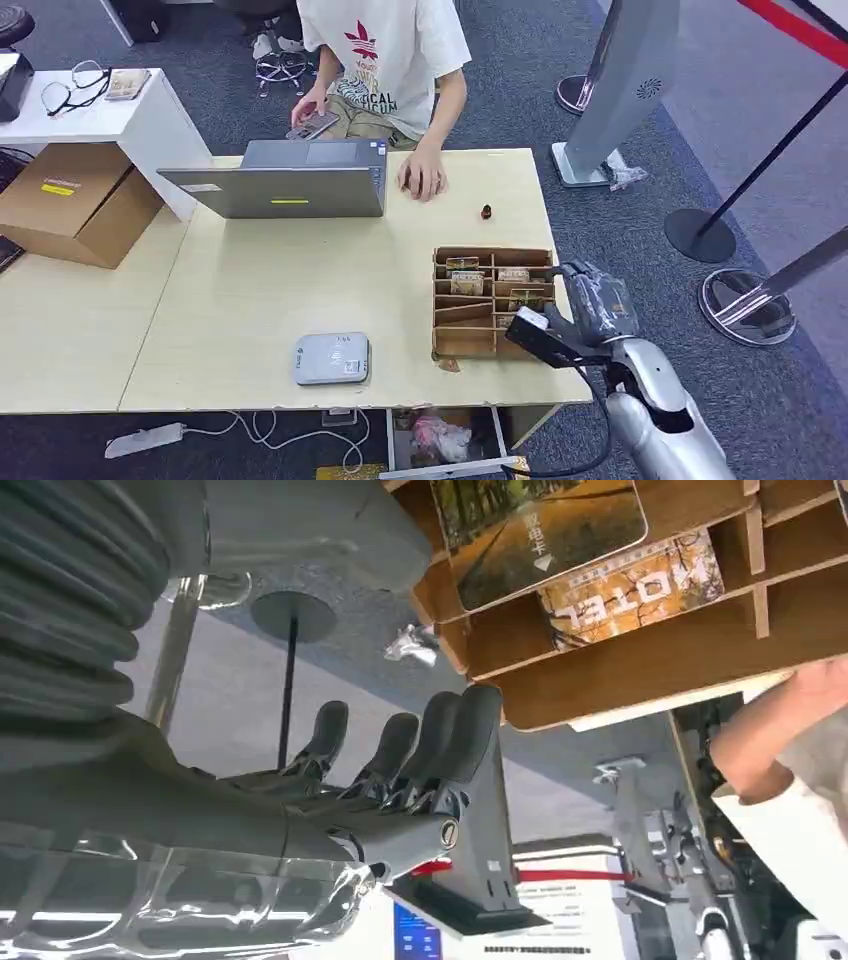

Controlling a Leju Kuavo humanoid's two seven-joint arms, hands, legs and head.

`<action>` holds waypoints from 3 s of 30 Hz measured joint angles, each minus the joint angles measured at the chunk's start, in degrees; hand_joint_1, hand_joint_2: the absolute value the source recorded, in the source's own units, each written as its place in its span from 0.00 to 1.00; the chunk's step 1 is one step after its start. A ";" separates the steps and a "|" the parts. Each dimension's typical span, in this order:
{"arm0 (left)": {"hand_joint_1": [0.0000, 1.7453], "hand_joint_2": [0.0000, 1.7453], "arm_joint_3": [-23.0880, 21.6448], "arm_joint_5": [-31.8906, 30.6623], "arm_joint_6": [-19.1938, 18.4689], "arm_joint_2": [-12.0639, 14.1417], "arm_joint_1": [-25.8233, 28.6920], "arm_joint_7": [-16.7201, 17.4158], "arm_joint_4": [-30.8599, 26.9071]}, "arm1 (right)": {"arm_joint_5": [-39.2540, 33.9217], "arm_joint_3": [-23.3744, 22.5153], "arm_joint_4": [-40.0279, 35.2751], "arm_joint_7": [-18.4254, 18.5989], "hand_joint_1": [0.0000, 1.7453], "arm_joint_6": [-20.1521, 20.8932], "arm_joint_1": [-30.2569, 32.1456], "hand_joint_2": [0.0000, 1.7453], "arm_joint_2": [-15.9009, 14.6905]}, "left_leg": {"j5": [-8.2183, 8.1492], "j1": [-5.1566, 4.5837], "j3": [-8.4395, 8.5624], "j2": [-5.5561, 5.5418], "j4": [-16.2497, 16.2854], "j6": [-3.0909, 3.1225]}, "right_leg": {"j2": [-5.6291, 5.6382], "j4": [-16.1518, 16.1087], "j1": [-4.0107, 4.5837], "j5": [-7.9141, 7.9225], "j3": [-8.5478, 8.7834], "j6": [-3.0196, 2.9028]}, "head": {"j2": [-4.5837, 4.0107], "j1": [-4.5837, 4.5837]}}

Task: Pass the card to the sensor for recognition and then transmit it.

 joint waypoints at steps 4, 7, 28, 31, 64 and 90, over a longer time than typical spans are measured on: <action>0.00 0.00 0.00 -0.07 -0.04 0.04 0.00 0.00 0.00 | 0.09 0.00 0.79 -0.15 0.48 0.11 -0.76 1.00 0.17 | 0.00 0.00 -0.01 0.00 0.00 0.00 | 0.00 0.00 0.00 0.00 0.00 0.00 | 0.00 0.00; 0.00 0.00 0.00 -0.13 -0.07 0.07 0.00 0.00 0.00 | 0.28 0.00 1.14 -0.33 0.47 0.20 -1.34 1.00 0.24 | 0.00 0.00 -0.01 0.00 0.00 0.00 | 0.00 0.00 0.00 0.00 0.00 0.00 | 0.00 0.00; 0.00 0.00 0.00 -0.37 -0.13 0.13 -0.01 0.00 0.00 | -0.18 0.98 4.52 -1.40 0.54 1.42 -3.67 1.00 1.31 | 0.00 0.00 -0.01 -0.01 0.00 0.00 | -0.01 0.00 0.00 0.00 0.00 0.00 | 0.00 0.00; 0.00 0.00 0.02 -0.31 -0.15 0.15 -0.01 0.00 0.00 | -0.33 1.59 5.00 -1.42 0.56 1.73 -3.70 1.00 1.51 | 0.00 0.00 -0.01 0.00 0.00 0.00 | -0.01 0.00 0.00 0.00 0.00 0.00 | 0.00 0.00; 0.00 0.00 0.02 -1.62 -0.15 0.24 0.00 -0.09 0.00 | -1.79 2.91 5.79 -0.98 0.85 3.43 -3.66 1.00 2.01 | 0.00 0.00 0.05 0.01 0.00 0.00 | 0.02 0.00 0.00 0.01 0.03 0.00 | 0.00 0.00; 0.00 0.00 0.02 -2.42 -0.02 0.48 -0.02 -1.09 0.00 | -30.75 1.20 9.88 -12.65 0.91 19.47 -18.55 1.00 0.90 | 0.04 0.00 0.04 0.02 0.02 0.00 | 0.04 0.01 0.00 0.06 0.03 0.04 | 0.00 0.00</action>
